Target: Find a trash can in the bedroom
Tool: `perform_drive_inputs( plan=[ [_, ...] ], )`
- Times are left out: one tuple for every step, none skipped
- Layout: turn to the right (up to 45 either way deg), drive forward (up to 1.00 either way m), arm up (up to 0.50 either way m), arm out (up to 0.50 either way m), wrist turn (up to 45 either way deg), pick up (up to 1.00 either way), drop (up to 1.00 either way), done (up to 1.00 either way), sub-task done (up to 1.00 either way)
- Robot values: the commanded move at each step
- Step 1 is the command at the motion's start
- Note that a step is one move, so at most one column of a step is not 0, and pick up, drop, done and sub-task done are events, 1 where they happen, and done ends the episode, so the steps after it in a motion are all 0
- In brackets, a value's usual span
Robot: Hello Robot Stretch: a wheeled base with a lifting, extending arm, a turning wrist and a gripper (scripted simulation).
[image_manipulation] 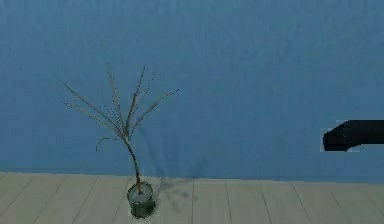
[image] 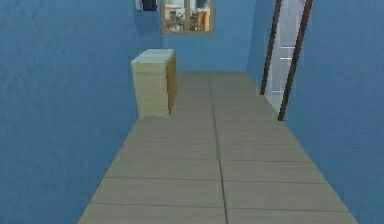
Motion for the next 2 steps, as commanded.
perform_drive_inputs(
  plan=[
    [0.0,0.75,0.0,0.0,0.0,0.0,0.0,0.0,0.0],
    [18.0,0.0,0.0,0.0,0.0,0.0,0.0,0.0,0.0]
  ],
)
